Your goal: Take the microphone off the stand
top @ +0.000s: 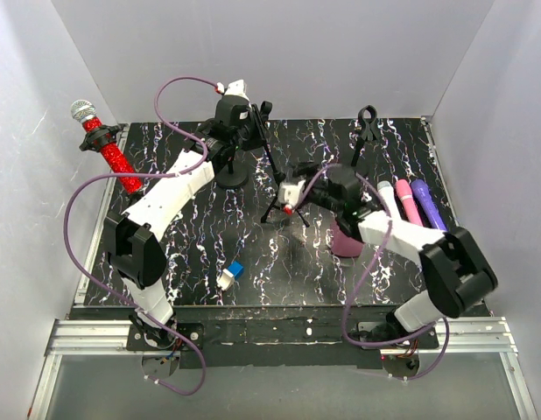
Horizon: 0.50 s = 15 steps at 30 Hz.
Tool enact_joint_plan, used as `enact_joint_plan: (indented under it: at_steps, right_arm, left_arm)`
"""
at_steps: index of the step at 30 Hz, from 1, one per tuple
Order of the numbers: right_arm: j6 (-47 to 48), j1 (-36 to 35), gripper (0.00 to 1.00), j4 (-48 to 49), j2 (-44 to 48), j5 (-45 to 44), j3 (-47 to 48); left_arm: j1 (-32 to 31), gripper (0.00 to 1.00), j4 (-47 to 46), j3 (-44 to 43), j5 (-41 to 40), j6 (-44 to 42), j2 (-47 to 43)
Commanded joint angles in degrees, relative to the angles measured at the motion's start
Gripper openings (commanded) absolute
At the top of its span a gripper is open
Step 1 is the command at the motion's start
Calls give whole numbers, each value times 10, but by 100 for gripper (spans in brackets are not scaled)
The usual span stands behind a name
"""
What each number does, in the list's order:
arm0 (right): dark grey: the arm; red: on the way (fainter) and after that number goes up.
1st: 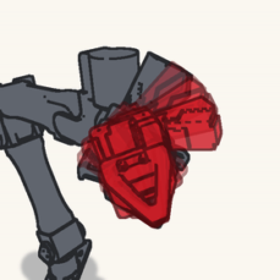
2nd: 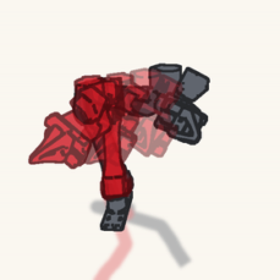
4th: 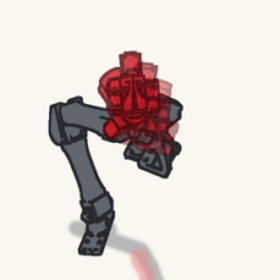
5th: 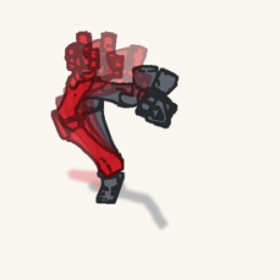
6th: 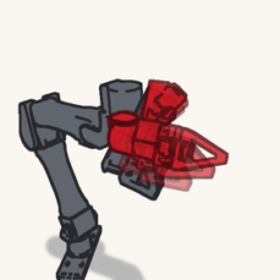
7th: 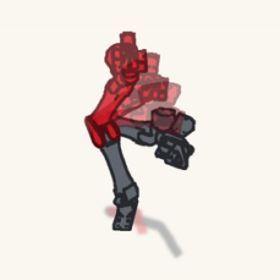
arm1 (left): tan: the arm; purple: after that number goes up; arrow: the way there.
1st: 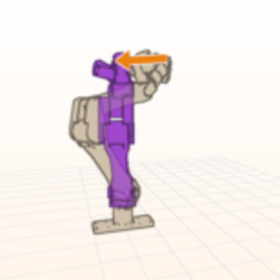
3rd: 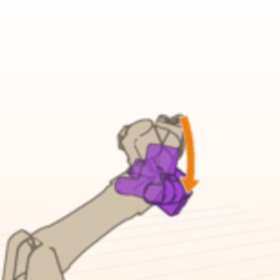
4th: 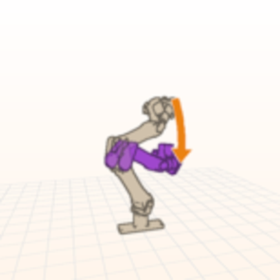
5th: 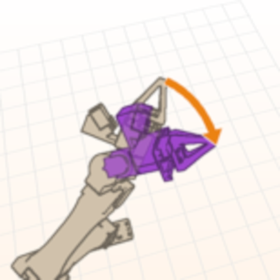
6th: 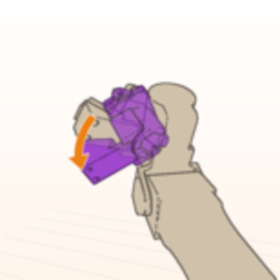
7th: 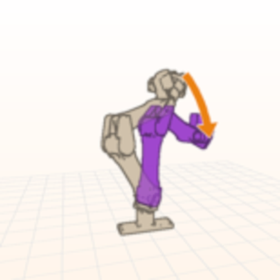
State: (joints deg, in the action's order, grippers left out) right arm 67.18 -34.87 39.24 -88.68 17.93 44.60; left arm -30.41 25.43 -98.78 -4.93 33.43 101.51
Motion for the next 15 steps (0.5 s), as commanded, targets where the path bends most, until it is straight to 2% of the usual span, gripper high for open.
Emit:
enact_joint_plan:
  at_steps: [1, 3, 5, 8, 9, 11, 15]
  right_arm:
    - [-303, 20, 74, -308, 70, 3, 152]
    - [-451, 39, 74, -438, 32, 25, 248]
    - [-619, 69, 69, -521, -9, 82, 317]
    - [-841, 116, 68, -488, -29, 156, 308]
    - [-889, 124, 68, -469, -31, 161, 301]
    - [-939, 132, 67, -456, -46, 180, 299]
    - [-959, 134, 66, -433, -75, 228, 308]
  left_arm:
    - [-4, 0, 28, 13, 17, 2, -29]
    - [-4, 0, 26, 15, 13, 0, -28]
    - [-4, 0, 23, 16, 14, -1, -26]
    - [-4, 0, 23, 12, 19, -2, -23]
    - [-4, 0, 23, 11, 21, -4, -22]
    - [-4, 0, 24, 10, 15, -7, -20]
    - [-4, 0, 23, 0, 9, -15, -17]
